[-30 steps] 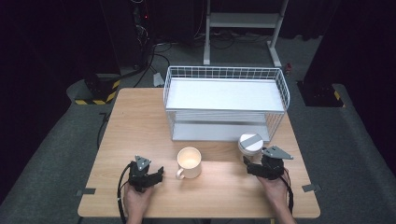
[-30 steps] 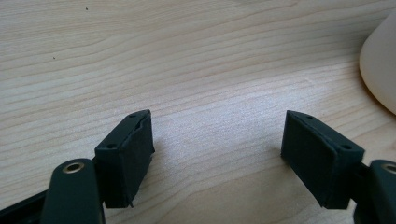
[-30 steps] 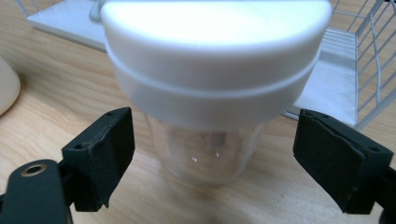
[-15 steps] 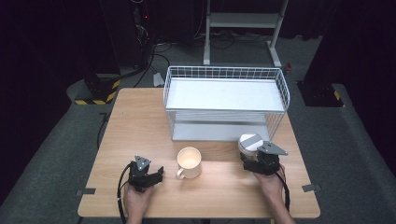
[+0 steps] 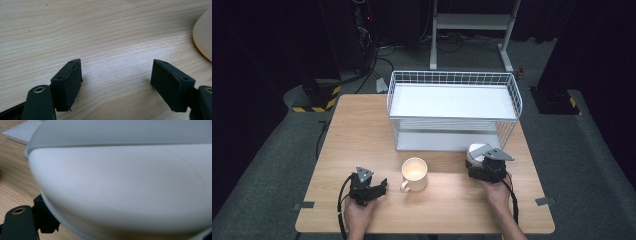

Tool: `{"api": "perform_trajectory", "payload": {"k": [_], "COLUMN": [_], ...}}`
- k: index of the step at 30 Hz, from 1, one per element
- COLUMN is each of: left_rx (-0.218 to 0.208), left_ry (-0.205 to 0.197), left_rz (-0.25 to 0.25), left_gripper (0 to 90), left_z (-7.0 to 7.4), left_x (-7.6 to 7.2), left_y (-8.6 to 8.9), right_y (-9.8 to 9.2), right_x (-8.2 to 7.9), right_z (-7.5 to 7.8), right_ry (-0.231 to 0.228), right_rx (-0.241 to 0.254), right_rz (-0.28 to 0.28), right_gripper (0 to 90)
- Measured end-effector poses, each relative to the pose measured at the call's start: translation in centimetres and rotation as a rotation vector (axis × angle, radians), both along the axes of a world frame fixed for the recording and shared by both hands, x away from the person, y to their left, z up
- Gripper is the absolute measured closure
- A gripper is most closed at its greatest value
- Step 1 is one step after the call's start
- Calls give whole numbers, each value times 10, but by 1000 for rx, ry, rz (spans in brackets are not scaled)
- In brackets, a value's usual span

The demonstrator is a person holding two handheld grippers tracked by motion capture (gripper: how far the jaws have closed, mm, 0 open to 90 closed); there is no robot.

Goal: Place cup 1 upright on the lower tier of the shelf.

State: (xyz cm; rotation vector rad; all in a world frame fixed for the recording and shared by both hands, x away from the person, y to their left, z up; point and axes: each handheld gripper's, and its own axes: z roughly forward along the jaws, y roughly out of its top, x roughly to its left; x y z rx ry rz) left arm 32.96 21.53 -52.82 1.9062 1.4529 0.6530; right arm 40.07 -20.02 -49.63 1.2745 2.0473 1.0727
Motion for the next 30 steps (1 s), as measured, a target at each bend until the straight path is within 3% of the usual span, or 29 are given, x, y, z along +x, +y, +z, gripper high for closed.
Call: {"api": "perform_trajectory", "payload": {"k": [4,14,20,30], "left_rx": [-3,0,-1,-2], "left_ry": [0,0,0,0], "left_rz": [0,-1,-1,0], "left_gripper": [253,254,254,253], "left_z": [0,0,0,0], "left_x": [0,0,0,0], "left_y": [0,0,0,0], "right_y": [1,0,1,0], "right_x": [2,1,2,3], "right_z": [0,1,2,9], "right_ry": [-14,-4,-8,-9], "right_rx": [-29,-12,-36,-15], "right_rz": [2,8,34,34], "right_gripper": [171,184,185,185]}}
